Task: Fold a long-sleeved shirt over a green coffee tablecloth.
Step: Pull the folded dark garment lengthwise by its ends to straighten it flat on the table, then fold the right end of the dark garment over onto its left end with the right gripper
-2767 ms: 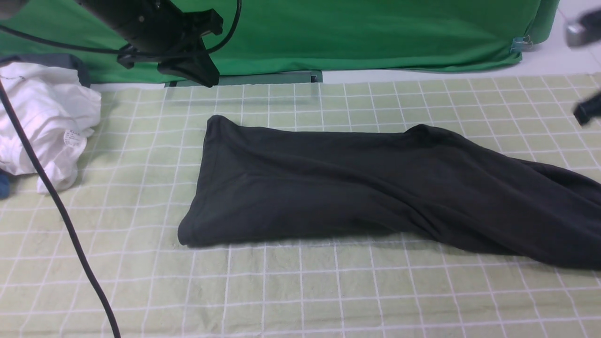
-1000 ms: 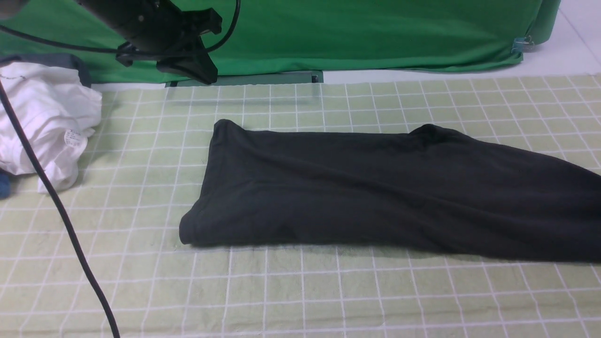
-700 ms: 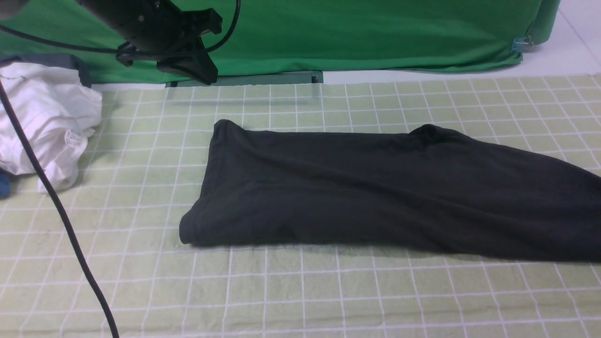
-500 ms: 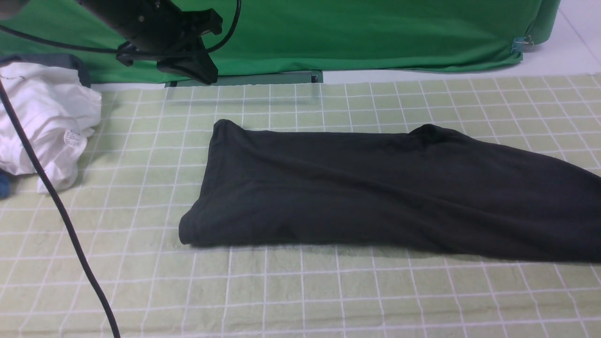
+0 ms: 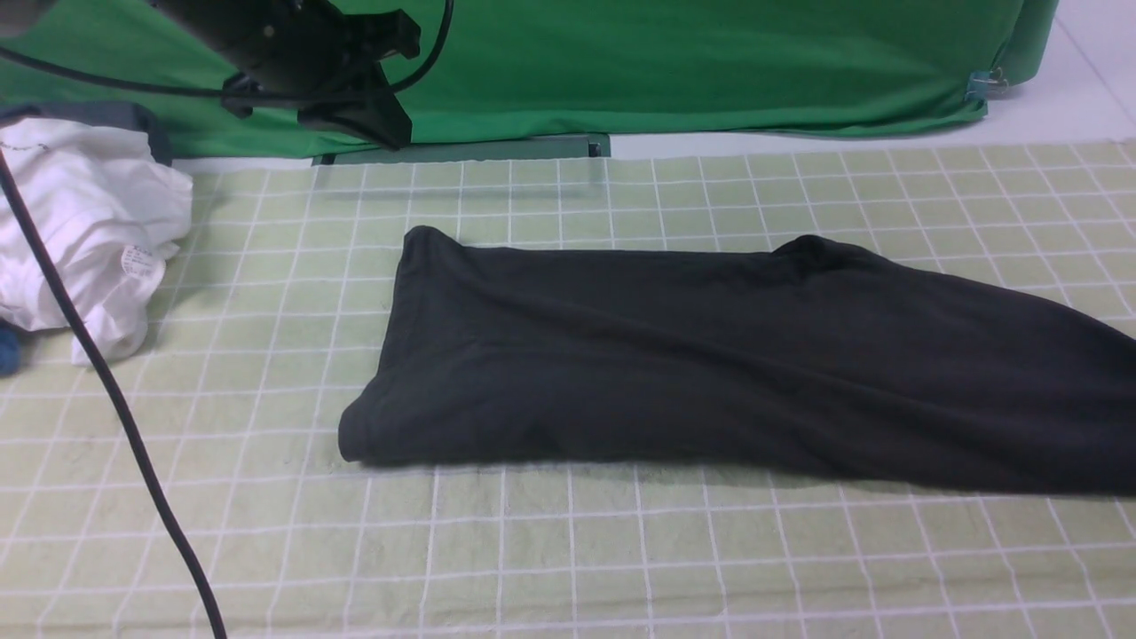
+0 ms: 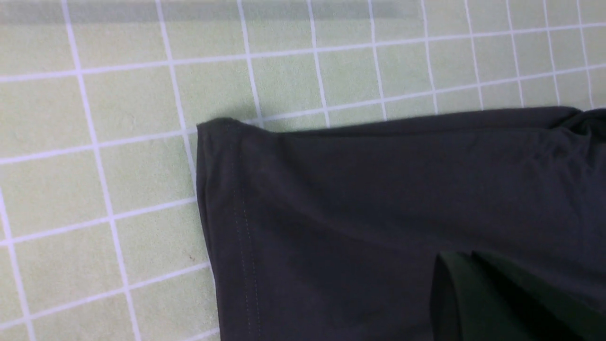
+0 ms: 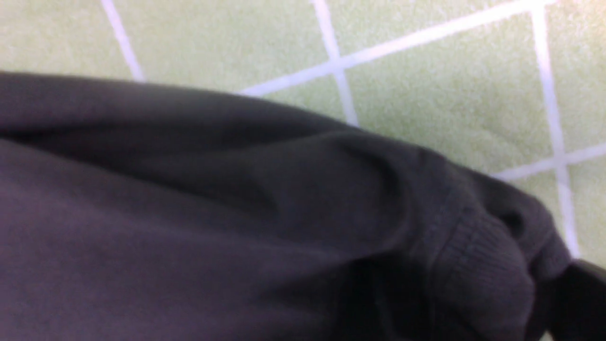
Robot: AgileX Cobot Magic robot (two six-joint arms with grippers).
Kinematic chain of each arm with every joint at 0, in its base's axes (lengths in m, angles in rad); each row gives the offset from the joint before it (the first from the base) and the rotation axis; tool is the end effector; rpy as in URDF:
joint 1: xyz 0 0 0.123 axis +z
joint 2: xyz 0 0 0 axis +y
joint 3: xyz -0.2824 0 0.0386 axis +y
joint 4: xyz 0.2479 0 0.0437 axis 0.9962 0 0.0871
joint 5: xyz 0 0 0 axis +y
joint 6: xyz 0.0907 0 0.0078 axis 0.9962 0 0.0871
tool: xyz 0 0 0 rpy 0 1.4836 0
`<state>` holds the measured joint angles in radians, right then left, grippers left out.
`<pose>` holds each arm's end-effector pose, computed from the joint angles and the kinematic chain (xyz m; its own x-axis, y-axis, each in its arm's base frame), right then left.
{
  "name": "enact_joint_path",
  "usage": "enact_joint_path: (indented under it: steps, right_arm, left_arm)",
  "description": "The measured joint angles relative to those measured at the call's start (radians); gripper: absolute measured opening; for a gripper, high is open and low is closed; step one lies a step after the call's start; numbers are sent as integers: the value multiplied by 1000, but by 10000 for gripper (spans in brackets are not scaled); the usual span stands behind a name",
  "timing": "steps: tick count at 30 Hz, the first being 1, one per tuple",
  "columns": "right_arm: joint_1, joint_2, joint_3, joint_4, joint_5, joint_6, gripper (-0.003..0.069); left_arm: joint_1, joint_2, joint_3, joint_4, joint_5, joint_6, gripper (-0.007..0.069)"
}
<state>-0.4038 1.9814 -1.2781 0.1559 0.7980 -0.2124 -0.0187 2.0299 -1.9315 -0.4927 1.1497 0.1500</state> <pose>0.3534 -0.1400 0.1502 -0.9411 0.2909 -0.1725 0.2785 0.9560 0.0924 0.4462 -0.0477 0.3045 -0.9081 -0.0425 -0.4166 0.1486 0.8974 -0.4154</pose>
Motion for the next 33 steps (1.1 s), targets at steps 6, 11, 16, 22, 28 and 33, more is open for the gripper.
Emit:
enact_joint_path:
  steps: [6,11,16,22,28,33]
  right_arm:
    - [4,0,-5,31,14,-41,90]
    - [1,1,-57,-25,41,-29,62]
    - [-23,-71,-139,-123,85,44,62]
    - [-25,-164,-201,-135,152,74,62]
    - [83,-252,-206,-68,217,95,62]
    - [215,-303,-206,161,223,53,62]
  left_arm:
    - [0,0,0,-2,-33,0,13]
    - [0,0,0,6,-80,10,13]
    - [5,0,0,-36,29,44,13]
    - [-23,0,17,-83,64,66,13]
    - [-125,10,107,-79,52,148,13]
    - [-146,17,113,-86,38,177,13]
